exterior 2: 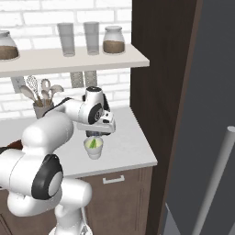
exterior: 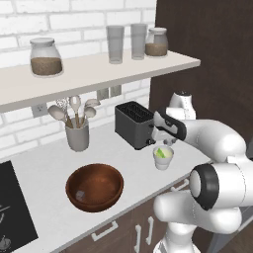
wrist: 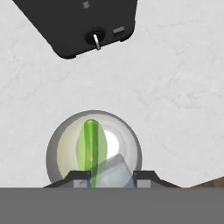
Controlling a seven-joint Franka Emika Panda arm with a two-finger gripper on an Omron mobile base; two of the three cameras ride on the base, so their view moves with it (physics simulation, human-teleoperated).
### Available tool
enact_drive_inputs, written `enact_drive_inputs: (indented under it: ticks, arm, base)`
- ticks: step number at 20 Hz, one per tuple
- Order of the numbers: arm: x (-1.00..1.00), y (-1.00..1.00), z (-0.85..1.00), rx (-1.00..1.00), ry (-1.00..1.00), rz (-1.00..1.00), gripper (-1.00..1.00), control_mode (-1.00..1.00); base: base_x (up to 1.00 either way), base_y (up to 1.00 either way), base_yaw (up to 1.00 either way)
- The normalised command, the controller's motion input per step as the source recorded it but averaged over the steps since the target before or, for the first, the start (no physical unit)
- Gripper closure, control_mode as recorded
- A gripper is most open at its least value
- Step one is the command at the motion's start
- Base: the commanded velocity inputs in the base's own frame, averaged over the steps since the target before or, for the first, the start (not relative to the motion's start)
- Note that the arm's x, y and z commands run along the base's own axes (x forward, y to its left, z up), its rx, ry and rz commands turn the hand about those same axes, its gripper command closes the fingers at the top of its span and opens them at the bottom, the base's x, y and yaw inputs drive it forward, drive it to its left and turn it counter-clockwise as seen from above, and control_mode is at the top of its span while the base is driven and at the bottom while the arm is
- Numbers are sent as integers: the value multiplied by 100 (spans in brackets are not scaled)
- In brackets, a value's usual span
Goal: Grab a lemon wedge from the fridge and one ice cube from the ice bowl, and put them in the glass of lemonade.
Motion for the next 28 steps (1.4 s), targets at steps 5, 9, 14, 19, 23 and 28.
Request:
enact_drive_inputs:
  ticks: [5,9,14,19,23,28]
  arm:
    - [5,6,0,0,1,0,100,-100]
    - [7,8,0,0,1,0,100,-100]
    - [8,1,0,0,0,0,100,-100]
    - [6,0,-4,0,0,0,100,-100]
    - [0,0,-13,0,0,0,100,-100]
    - [0,0,0,0,0,0,-100,-100]
  base:
    - [0,0,0]
    - [0,0,0]
    - [0,0,0]
    - [0,0,0]
    - [0,0,0]
    - [0,0,0]
